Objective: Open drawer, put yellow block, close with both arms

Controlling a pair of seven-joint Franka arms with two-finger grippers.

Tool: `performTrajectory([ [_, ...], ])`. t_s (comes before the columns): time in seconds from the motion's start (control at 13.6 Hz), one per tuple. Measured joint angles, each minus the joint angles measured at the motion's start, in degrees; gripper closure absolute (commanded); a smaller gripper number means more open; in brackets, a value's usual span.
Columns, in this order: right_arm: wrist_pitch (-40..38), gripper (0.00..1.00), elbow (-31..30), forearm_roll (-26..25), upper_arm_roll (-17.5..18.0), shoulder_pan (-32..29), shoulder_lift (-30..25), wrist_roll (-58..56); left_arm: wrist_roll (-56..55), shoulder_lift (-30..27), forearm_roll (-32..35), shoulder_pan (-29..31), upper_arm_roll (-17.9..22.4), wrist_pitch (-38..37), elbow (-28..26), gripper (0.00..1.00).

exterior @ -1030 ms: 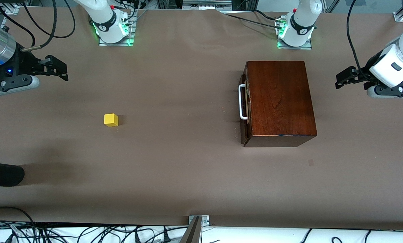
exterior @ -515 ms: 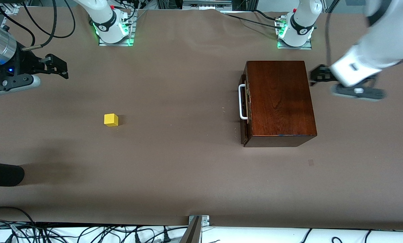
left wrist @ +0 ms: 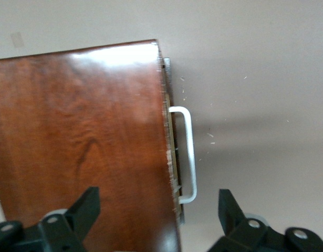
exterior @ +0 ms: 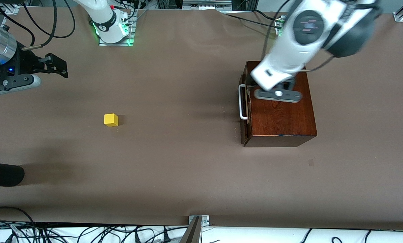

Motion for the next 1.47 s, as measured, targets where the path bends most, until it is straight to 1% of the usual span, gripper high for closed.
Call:
performTrajectory([
  [0.15,0.0,0.0,0.0,0.0,0.0,0.0,0.0,0.0,-8.2,3.4,5.3,-5.9,-0.3,1.4,-0.1,0.0],
  [0.29,0.3,0.0,0.0,0.0,-0.3,-0.1,0.0,0.0,-13.2,7.0,6.8,-9.6,-0.3,3.8,-0.2,0.0],
  [0.52,1.9,0.0,0.0,0.0,-0.6,-0.2,0.0,0.0,-14.1,10.4,7.1,-9.8,0.0,8.4,-1.6,0.0],
  [0.74,4.2,0.0,0.0,0.0,-0.6,-0.2,0.6,0.0,-14.4,10.7,7.3,-9.4,0.3,13.1,-5.2,0.0],
  [0.96,7.5,0.0,0.0,0.0,-0.4,-0.1,1.5,0.0,-15.7,10.7,8.9,-9.2,0.3,13.4,-6.1,0.0],
  [1.1,7.9,0.0,0.0,0.0,-0.3,0.0,1.6,0.0,-16.6,10.7,9.3,-9.1,0.3,13.4,-6.8,0.0],
  [1.32,8.7,0.0,0.0,0.0,-0.3,0.0,1.6,0.0,-17.9,10.7,12.0,-9.1,0.3,13.4,-8.1,0.0],
  [1.47,9.2,0.0,0.0,0.0,-0.5,-0.2,1.6,0.0,-18.8,10.8,12.5,-9.2,0.3,13.5,-8.9,0.0],
])
